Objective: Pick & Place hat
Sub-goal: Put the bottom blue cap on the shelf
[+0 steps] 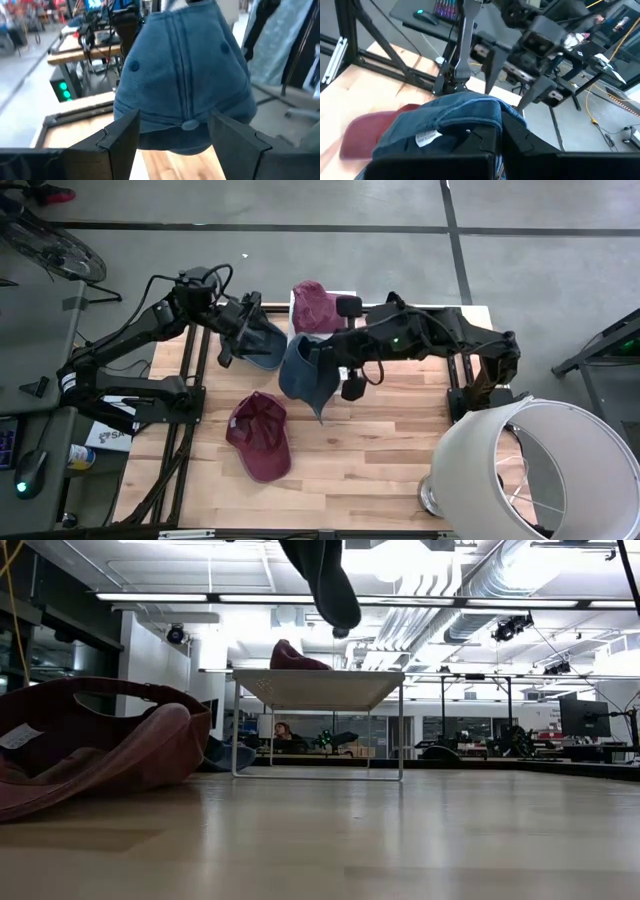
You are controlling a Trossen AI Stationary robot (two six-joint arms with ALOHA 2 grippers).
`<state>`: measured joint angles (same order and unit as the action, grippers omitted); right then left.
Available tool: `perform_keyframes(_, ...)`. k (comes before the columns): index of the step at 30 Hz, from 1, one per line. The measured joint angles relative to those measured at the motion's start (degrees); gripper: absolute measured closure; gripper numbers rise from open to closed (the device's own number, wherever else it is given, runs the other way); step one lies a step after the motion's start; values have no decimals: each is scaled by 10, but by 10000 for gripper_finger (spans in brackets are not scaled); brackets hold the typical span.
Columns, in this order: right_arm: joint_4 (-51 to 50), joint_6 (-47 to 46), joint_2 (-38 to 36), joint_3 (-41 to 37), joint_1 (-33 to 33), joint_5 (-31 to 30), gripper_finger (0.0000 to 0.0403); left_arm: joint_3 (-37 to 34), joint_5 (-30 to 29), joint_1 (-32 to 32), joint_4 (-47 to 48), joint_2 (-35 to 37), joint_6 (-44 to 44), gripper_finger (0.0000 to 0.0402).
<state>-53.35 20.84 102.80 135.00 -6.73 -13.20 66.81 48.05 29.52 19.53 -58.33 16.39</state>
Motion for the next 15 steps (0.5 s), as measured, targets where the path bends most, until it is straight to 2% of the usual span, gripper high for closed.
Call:
perform_keyframes(5,26,-3,-19,0,16,24,402,0,11,0,-7,0,69,170)
perform_keyframes(15,100,-14,-42,0,55,188,403,0,4,-32,-155,0,78,170)
